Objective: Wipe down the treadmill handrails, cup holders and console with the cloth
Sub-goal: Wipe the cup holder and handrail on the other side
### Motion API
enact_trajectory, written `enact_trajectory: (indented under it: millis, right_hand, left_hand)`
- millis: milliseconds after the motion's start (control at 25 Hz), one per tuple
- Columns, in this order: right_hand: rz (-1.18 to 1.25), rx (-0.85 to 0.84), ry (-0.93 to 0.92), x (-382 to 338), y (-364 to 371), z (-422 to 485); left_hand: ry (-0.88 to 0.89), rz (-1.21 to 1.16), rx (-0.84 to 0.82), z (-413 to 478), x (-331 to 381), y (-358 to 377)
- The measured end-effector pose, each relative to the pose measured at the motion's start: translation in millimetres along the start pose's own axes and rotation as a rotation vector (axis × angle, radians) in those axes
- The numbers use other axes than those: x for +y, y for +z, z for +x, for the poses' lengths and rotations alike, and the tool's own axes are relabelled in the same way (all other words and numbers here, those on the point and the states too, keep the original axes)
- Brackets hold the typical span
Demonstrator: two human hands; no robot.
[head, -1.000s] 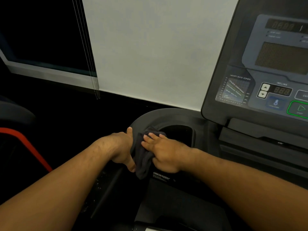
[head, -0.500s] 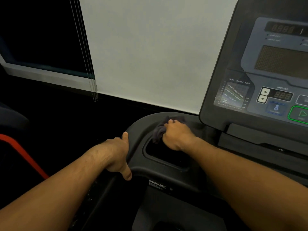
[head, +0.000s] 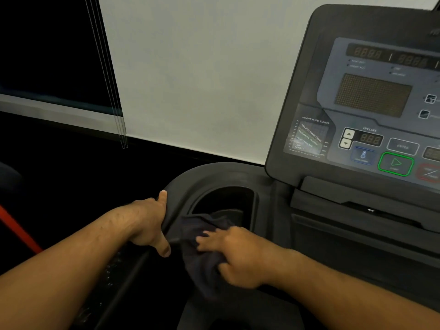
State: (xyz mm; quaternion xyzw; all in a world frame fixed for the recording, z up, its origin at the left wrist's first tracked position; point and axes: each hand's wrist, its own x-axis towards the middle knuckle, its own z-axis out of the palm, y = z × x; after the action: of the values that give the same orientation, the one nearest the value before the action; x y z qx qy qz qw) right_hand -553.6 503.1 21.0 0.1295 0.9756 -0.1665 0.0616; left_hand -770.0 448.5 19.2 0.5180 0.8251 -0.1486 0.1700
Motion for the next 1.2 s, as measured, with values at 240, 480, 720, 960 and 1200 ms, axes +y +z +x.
enact_trajectory:
  millis: [240,480,720,960,1200]
  right_hand:
    - [-0.282,-0.124,0.220,43.3,-21.3,-32.1]
    - [-0.351,-0.457,0.365,35.0,-55.8,35.8]
    - [0.400,-0.196,0.621,47.7,-24.2,66.6]
    - [0.771,0.000,0.737,52.4,-1.8,86.8]
    - [0.075,-0.102,0.359,63.7,-7.7,78.9]
  left_hand:
    - [-0.017,0.009,0.015,0.6,1.9,2.8]
    - [-0.010,0.014,-0.005,2.3,-2.1,2.6]
    - [-0.020,0.056,-0.018,4.0,1.5,0.6]
    - [-0.037,0.072,-0.012,1.1,6.6,-1.6]
    - [-0.034,0.050,-0.002,-0.6,4.5,-0.1]
